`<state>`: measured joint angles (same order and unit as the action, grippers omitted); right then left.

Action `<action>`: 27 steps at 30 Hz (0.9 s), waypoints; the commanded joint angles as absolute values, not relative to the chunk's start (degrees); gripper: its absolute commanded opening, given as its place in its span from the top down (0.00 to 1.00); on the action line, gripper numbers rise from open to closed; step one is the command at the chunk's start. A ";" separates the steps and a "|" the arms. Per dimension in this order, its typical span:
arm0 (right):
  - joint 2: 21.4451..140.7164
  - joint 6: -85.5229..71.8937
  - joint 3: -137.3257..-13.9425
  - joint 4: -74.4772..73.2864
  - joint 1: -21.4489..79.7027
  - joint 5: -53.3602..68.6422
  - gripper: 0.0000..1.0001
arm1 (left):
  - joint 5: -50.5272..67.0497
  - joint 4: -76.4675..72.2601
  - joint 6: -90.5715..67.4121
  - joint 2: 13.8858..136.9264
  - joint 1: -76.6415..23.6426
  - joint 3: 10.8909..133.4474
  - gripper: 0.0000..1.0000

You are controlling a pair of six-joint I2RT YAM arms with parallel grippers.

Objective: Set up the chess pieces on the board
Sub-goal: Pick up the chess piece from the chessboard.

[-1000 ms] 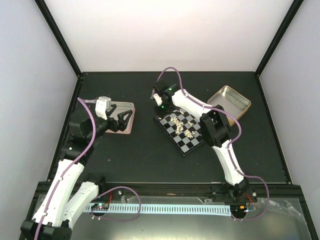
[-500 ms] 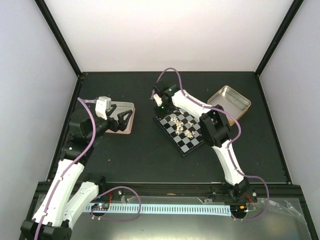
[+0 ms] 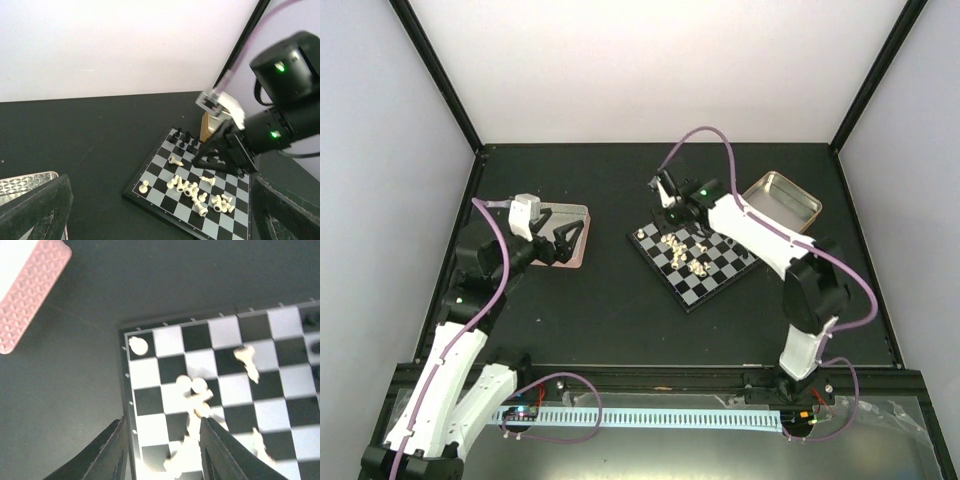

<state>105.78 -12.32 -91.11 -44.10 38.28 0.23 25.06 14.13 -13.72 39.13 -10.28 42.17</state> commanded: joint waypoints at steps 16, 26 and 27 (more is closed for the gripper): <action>103.54 -27.83 -72.82 -39.20 39.70 -1.95 0.62 | 27.42 12.40 -15.69 39.00 -10.64 41.70 0.01; 107.14 -29.67 -73.27 -40.24 39.66 -3.08 0.68 | 27.56 12.26 -15.63 39.15 -10.68 41.64 0.01; 107.18 -29.69 -73.14 -40.18 39.71 -3.08 0.69 | 27.54 12.23 -15.64 39.19 -10.70 41.65 0.01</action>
<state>106.83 -28.47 -72.34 -40.16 39.51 -1.85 26.24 13.61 -15.22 39.07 -10.37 41.74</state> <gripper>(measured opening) 0.316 0.988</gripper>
